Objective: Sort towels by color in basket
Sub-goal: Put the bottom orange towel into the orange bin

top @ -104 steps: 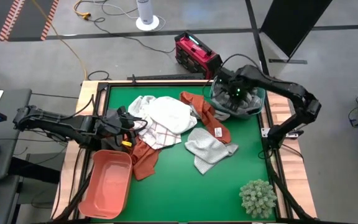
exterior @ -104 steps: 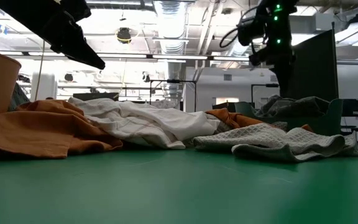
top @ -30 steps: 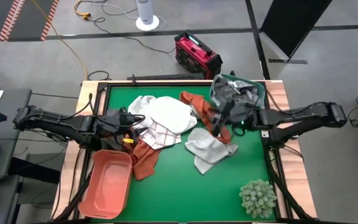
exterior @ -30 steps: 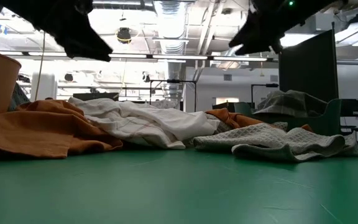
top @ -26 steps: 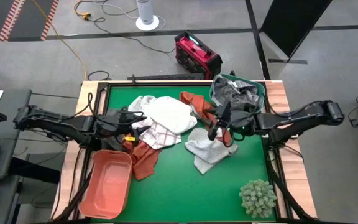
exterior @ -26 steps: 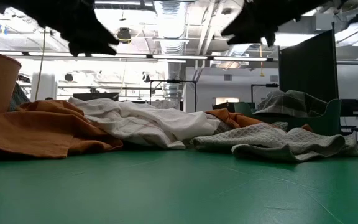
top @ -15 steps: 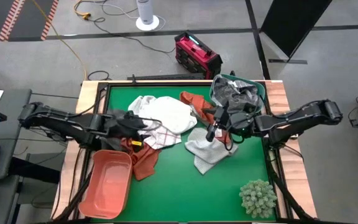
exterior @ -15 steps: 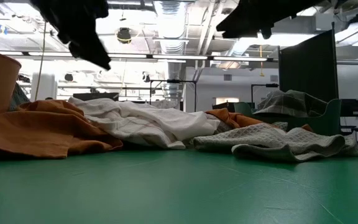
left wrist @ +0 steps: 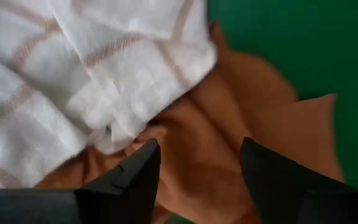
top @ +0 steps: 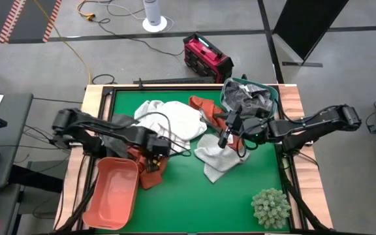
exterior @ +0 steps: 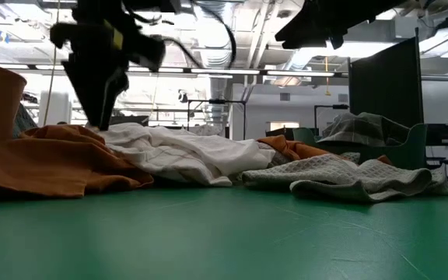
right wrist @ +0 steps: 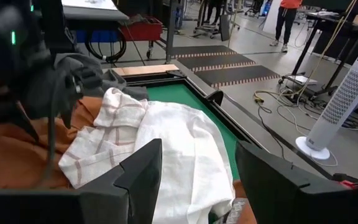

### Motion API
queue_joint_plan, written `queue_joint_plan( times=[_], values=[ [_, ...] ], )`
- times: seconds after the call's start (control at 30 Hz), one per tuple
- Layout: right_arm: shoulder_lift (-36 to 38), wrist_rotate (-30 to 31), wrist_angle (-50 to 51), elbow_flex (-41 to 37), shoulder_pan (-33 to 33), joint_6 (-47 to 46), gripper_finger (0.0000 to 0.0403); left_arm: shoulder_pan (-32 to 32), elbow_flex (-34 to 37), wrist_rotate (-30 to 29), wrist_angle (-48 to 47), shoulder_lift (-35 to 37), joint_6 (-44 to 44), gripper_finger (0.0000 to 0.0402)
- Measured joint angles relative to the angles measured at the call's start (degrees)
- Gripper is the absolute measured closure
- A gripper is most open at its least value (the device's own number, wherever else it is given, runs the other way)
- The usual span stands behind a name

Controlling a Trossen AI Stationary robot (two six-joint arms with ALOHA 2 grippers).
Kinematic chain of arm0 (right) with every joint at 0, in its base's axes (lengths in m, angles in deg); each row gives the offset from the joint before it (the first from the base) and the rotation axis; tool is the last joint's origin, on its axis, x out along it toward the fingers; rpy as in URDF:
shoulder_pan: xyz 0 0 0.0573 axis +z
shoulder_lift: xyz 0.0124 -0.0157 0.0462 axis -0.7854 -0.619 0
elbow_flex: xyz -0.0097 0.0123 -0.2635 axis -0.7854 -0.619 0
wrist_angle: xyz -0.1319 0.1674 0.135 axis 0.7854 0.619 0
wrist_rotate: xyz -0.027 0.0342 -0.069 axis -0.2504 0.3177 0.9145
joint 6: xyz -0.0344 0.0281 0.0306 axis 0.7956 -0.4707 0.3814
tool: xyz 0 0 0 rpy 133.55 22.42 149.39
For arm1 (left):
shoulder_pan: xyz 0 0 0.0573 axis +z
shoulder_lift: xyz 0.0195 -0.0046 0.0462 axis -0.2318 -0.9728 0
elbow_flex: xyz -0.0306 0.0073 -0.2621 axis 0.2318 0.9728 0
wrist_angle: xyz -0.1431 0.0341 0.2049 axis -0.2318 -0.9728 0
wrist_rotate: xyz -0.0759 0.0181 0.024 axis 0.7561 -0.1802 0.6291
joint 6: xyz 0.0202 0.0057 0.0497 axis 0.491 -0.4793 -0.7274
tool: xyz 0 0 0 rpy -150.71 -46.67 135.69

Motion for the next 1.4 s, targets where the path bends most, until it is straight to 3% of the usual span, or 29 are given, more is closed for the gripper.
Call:
queue_joint_plan(
  times=[0.23,0.4,0.5,0.63,0.7,0.9,1.1,1.4],
  values=[
    [0.0,-0.03,0.02,0.0,0.18,-0.02,0.0168,-0.37,-2.85,-0.09,-7.75,-11.36,-0.38,0.0191],
    [0.0,-0.1,0.08,0.0,0.55,0.0,0.0168,-1.06,-2.89,-0.4,-9.66,-15.71,-3.45,0.0206],
    [0.0,-0.16,0.24,0.0,0.52,0.02,0.0168,-1.76,-2.89,-0.65,-10.34,-16.7,-5.97,0.0257],
    [0.0,-0.16,0.58,0.0,0.37,0.33,0.0168,-2.56,-2.89,-1.98,-10.02,-16.82,-8.43,0.0371],
    [0.0,-0.16,0.6,0.0,0.35,0.41,0.0168,-2.87,-3.23,-3.42,-9.97,-15.9,-8.95,0.0389],
    [0.0,-0.14,1.37,0.0,0.35,0.42,0.0168,-2.85,-8.75,-3.01,-10.49,-7.75,-9.02,0.0398],
    [0.0,-0.12,2.29,0.0,0.32,0.42,0.0168,-3.89,-14.97,8.37,-14.82,6.78,-13.3,0.04],
    [0.0,0.01,4.1,0.0,-0.44,-1.1,0.0168,-6.05,-18.46,11.35,-13.96,28.45,-2.96,0.0401]
  ],
)
